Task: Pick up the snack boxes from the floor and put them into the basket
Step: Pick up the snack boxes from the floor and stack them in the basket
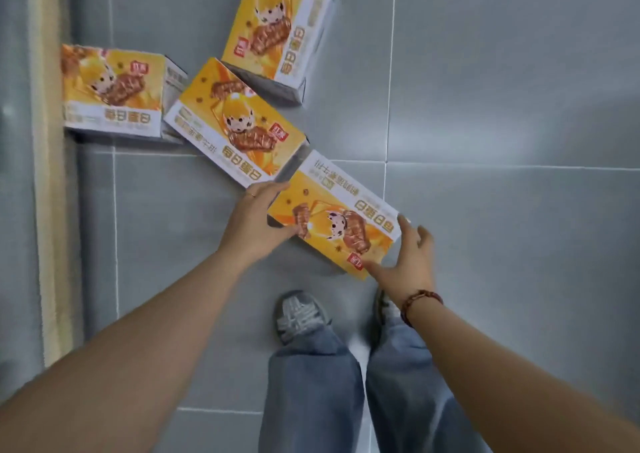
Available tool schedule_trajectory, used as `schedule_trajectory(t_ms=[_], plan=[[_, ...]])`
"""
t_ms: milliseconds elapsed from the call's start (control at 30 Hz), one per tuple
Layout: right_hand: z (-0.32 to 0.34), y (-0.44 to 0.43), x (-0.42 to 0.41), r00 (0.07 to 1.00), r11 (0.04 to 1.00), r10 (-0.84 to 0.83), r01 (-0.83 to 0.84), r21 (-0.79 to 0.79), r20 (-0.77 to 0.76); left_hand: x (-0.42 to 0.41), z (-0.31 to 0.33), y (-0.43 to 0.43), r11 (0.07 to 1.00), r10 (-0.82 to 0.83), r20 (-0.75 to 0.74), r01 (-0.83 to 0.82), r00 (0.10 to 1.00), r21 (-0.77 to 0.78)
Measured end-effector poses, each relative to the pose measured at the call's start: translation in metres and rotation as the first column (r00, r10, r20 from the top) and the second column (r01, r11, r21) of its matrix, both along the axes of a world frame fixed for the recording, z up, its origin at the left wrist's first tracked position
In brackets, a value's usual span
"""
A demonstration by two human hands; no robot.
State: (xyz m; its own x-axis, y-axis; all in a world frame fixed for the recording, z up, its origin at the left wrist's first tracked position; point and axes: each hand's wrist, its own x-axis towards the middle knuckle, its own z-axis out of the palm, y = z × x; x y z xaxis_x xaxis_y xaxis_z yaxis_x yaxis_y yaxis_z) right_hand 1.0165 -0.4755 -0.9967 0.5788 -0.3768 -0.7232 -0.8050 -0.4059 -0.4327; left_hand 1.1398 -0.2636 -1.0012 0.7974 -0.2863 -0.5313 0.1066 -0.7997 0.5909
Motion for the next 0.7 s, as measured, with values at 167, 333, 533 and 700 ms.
schedule_trajectory(t_ms=[167, 333, 533, 700], plan=[[-0.058, 0.012, 0.001, 0.993, 0.993, -0.116, 0.116, 0.004, 0.033, 0.004, -0.061, -0.009, 0.999, -0.029, -0.04, 0.031, 0.999, 0.028], [-0.083, 0.013, -0.003, 0.983, 0.983, -0.175, 0.17, 0.072, 0.058, 0.003, -0.095, -0.02, 0.998, -0.053, -0.016, 0.054, 0.998, 0.029], [-0.085, 0.01, -0.003, 0.983, 0.98, -0.171, 0.163, 0.118, 0.066, -0.008, -0.098, -0.027, 0.997, -0.047, 0.003, 0.047, 0.999, 0.055], [-0.042, -0.009, 0.011, 0.995, 0.995, -0.043, 0.035, 0.09, 0.094, -0.012, -0.05, -0.034, 0.999, 0.009, 0.091, -0.013, 0.996, 0.044]])
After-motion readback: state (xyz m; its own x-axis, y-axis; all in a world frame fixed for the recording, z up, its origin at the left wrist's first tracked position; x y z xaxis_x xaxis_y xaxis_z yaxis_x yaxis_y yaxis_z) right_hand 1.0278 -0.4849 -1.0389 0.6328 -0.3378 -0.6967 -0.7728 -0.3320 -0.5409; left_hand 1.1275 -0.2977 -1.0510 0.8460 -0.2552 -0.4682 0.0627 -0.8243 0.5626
